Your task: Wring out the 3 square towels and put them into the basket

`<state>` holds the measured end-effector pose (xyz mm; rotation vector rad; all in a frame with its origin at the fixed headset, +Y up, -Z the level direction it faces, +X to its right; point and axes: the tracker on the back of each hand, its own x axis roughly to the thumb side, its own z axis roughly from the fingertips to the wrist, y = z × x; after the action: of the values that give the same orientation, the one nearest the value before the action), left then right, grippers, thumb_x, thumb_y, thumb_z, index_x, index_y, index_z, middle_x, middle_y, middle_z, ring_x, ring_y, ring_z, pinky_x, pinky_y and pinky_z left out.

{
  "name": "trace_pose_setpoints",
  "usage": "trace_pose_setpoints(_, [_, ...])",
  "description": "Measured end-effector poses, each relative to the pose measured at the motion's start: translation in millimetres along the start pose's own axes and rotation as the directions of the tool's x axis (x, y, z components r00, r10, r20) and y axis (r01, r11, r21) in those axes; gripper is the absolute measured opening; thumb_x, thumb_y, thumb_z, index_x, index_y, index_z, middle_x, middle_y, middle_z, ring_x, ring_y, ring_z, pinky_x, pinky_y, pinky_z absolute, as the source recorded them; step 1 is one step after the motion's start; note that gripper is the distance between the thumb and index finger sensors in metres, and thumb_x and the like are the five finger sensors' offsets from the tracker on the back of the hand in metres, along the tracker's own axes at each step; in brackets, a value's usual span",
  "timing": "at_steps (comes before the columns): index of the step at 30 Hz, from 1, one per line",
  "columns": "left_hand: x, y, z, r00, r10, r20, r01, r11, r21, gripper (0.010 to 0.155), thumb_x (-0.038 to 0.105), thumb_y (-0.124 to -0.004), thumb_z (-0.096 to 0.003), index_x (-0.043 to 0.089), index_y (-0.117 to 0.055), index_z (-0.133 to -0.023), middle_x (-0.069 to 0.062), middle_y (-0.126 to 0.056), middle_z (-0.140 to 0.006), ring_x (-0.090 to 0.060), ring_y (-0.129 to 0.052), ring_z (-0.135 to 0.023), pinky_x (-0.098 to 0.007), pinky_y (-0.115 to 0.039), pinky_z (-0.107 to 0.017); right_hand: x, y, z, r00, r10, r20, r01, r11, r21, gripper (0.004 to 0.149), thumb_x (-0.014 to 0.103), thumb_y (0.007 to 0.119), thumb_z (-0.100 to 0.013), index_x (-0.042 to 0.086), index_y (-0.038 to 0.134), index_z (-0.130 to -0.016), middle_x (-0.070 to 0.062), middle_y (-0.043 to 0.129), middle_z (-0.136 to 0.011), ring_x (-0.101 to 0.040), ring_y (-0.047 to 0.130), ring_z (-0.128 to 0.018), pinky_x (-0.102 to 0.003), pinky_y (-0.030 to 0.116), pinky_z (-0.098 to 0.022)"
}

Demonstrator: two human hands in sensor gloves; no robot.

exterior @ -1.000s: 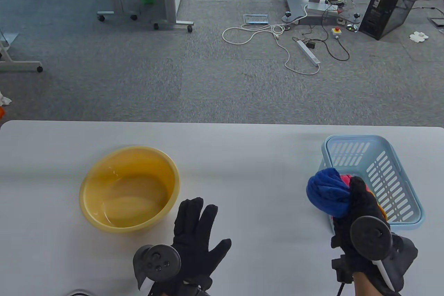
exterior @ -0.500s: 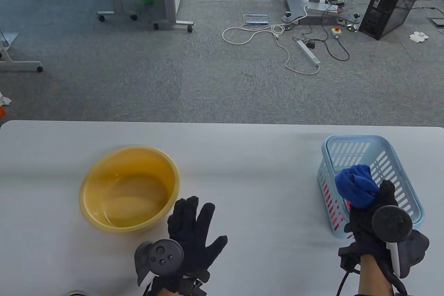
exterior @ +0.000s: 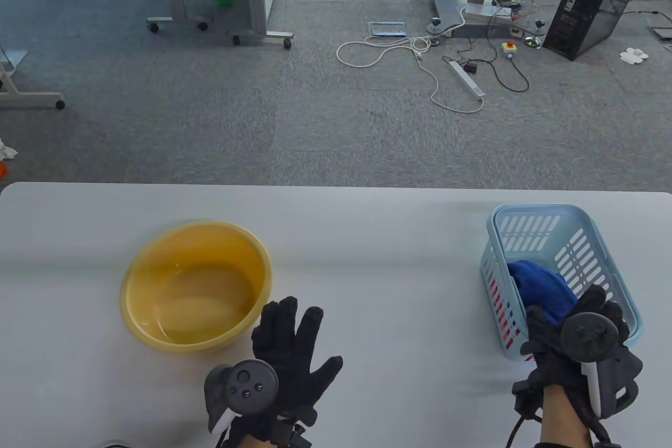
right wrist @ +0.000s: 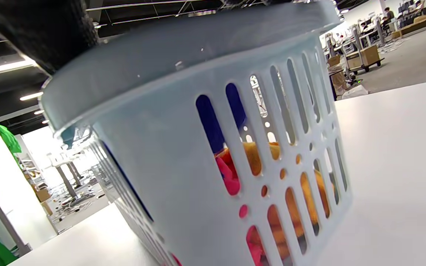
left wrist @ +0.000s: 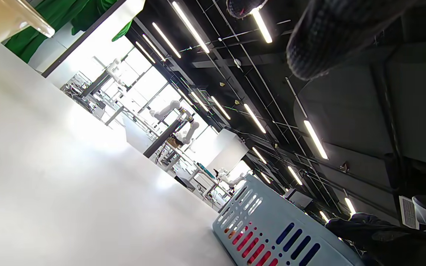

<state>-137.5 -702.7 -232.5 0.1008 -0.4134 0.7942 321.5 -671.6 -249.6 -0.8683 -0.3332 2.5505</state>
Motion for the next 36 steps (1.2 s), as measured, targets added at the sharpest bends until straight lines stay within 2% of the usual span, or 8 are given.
trace_pose_setpoints(9, [2, 4, 3, 1.0, -0.021, -0.002, 0.021, 1.0, 0.02, 0.083, 0.058, -0.083, -0.0559, 0.035, -0.036, -0.12, -0.012, -0.011, -0.121, -0.043, -0.001, -0.109, -0.075, -0.015, -0.068, 14, -11, 13, 0.996, 0.033, 0.087, -0.031, 0.999, -0.026, 0.103, 0.056, 0.087, -0.05, 0.016, 0.015, -0.112, -0.025, 0.011, -0.112, -0.059, 0.018, -0.1, -0.075, 0.026, -0.071])
trace_pose_setpoints(19, [1, 5, 6, 1.0, -0.023, -0.004, 0.023, 0.999, 0.029, 0.082, 0.058, -0.083, -0.0559, 0.035, -0.036, -0.12, -0.011, -0.011, -0.121, -0.043, -0.001, -0.109, -0.075, -0.015, -0.068, 51, -22, 46, 0.948, -0.005, 0.318, 0.015, 0.999, -0.03, 0.1, 0.056, 0.087, -0.05, 0.018, 0.02, -0.112, -0.023, 0.01, -0.113, -0.058, 0.016, -0.101, -0.074, 0.026, -0.072])
trace_pose_setpoints(27, [3, -1, 7, 0.999, -0.036, 0.001, 0.036, 0.999, 0.007, 0.083, 0.059, -0.082, -0.0558, 0.035, -0.036, -0.12, -0.011, -0.01, -0.121, -0.042, 0.0, -0.109, -0.075, -0.014, -0.068, 87, 6, 89, 0.862, -0.047, 0.506, 0.011, 0.997, 0.075, 0.101, 0.057, 0.087, -0.049, 0.017, 0.02, -0.114, -0.023, 0.007, -0.113, -0.059, 0.012, -0.1, -0.076, 0.022, -0.071])
trace_pose_setpoints(36, [0, 0, 9, 0.998, -0.064, -0.017, 0.064, 0.998, 0.014, 0.083, 0.06, -0.082, -0.0558, 0.034, -0.035, -0.12, -0.011, -0.01, -0.121, -0.042, 0.0, -0.109, -0.075, -0.013, -0.067, 109, 40, 128, 0.78, -0.05, 0.624, -0.025, 0.994, 0.111, 0.099, 0.059, 0.086, -0.049, 0.018, 0.023, -0.115, -0.022, 0.01, -0.115, -0.058, 0.015, -0.101, -0.077, 0.021, -0.07])
